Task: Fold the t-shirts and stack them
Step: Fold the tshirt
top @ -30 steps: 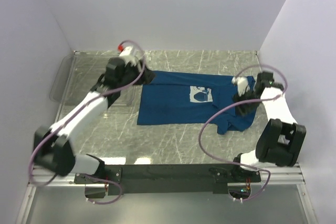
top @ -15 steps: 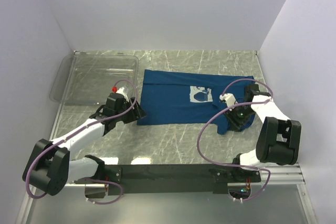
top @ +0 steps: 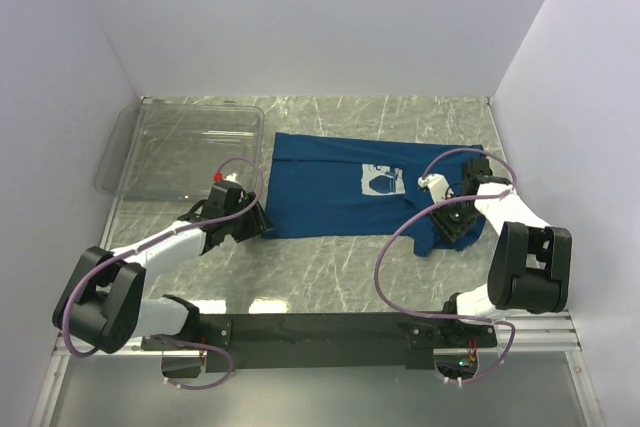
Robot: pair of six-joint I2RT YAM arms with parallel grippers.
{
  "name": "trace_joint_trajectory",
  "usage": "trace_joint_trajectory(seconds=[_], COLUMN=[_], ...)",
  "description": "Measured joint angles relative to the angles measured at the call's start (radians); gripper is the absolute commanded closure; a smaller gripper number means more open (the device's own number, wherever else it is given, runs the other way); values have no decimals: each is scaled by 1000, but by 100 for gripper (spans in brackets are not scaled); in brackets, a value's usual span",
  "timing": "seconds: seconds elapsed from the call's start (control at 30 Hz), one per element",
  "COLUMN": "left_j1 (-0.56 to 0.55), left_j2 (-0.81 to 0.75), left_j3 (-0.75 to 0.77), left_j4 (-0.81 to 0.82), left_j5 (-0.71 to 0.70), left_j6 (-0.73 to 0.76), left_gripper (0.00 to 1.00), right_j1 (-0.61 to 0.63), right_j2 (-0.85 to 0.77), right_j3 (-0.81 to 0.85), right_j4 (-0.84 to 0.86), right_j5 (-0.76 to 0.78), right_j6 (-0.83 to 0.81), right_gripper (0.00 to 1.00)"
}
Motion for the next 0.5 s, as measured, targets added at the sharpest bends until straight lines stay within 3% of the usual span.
trace_joint_trajectory(seconds=[0.1, 0.13, 0.2, 0.3, 0.33, 0.37, 0.5], left_j1=[0, 0, 0, 0, 0, 0, -1], left_j2=[24, 40, 79, 113, 121, 121, 102], left_j3=[6, 10, 20, 36, 36, 37, 35], left_j4=[-10, -12, -12, 0, 1, 3, -16], left_j5=[-14, -16, -14, -6, -3, 0, -10], left_j6=[0, 1, 0, 2, 0, 3, 3], left_gripper=[53, 59, 67, 96, 99, 100, 100], right_j1=[2, 2, 2, 2, 2, 2, -4], right_j2=[3, 4, 8, 13, 13, 13, -18], right_j3=[-13, -16, -17, -17, -17, -17, -16], right_j4=[15, 20, 29, 34, 35, 34, 16], right_j5=[3, 5, 5, 5, 4, 3, 8], right_j6=[14, 18, 28, 40, 40, 43, 34], right_gripper=[57, 58, 67, 83, 87, 93, 97])
